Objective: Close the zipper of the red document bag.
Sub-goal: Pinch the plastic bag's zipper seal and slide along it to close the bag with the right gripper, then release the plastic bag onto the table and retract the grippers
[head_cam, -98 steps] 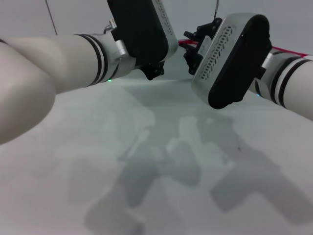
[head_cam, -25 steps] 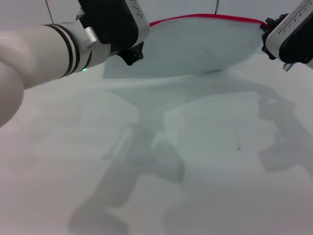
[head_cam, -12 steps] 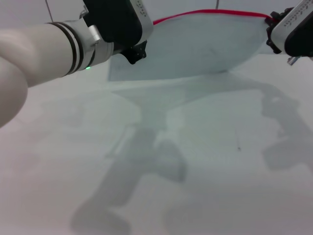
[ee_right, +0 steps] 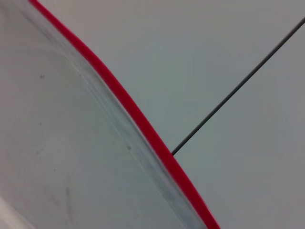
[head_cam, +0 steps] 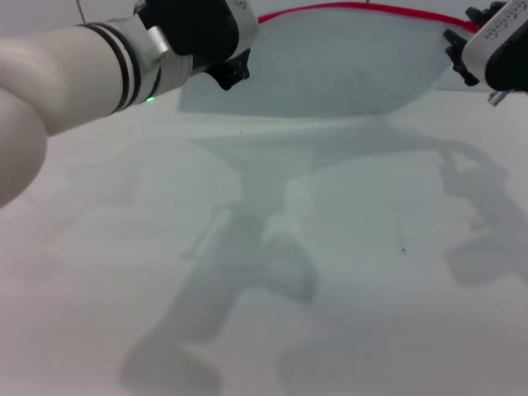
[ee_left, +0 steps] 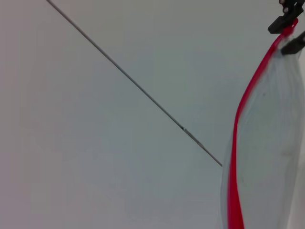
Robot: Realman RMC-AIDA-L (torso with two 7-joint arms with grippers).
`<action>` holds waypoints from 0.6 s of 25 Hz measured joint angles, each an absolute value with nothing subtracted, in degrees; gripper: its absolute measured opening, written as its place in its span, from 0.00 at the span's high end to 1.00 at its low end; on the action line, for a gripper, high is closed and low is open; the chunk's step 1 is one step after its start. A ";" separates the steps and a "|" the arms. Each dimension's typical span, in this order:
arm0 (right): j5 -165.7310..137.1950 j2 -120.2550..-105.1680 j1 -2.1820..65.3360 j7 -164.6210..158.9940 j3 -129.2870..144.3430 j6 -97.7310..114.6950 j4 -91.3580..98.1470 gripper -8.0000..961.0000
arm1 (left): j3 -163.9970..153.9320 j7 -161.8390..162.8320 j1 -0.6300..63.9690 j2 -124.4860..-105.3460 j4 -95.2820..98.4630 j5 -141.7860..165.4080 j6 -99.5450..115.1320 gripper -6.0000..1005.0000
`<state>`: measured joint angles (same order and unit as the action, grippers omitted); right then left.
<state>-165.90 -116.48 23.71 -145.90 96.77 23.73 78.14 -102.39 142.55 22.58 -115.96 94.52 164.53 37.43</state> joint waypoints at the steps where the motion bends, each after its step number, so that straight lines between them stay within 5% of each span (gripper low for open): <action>1: -165.90 -116.47 23.71 -146.03 96.75 23.71 78.14 0.73 | -102.38 142.55 22.78 -115.97 94.21 164.53 37.07 0.89; 8: -165.85 -116.46 23.51 -147.68 96.68 22.75 78.18 0.54 | -102.89 142.65 24.29 -116.13 91.56 164.52 33.84 0.86; 15: -165.70 -116.51 18.82 -148.77 98.06 14.31 80.24 0.51 | -103.01 143.02 24.30 -116.19 91.24 164.51 32.87 0.60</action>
<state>-165.70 -116.51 18.82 -148.77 98.06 14.31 80.24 -103.01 143.02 24.30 -116.19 91.24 164.51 32.87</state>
